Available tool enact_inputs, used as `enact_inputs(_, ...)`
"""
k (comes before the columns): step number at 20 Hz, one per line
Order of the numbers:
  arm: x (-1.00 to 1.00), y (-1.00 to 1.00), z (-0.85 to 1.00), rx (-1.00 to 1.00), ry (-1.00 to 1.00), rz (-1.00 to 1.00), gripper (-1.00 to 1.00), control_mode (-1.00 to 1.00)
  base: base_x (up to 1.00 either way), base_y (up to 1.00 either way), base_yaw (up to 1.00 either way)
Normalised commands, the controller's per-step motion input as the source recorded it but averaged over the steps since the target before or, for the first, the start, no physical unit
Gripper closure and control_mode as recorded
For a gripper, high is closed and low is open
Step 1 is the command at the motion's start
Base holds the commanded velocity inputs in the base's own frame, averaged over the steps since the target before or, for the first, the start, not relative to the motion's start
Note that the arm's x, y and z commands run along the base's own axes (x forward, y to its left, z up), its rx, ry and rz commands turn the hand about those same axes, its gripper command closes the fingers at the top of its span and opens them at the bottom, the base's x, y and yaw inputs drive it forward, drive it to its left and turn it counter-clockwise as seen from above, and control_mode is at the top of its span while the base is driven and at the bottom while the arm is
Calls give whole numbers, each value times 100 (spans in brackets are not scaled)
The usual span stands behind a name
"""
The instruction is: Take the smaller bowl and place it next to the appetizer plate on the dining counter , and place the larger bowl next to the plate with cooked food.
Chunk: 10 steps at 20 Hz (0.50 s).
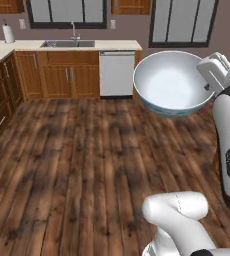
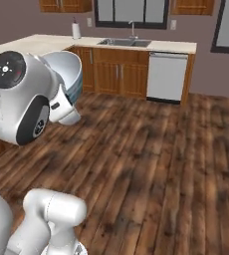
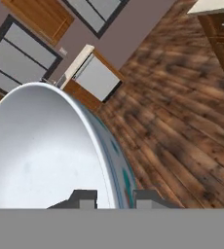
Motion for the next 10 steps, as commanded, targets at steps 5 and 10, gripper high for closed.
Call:
enact_inputs(5, 0, 0, 0, 0, 0, 0, 100, 100, 55, 100, 21)
enact_inputs(10, 0, 0, 0, 0, 0, 0, 100, 100, 95, 100, 0)
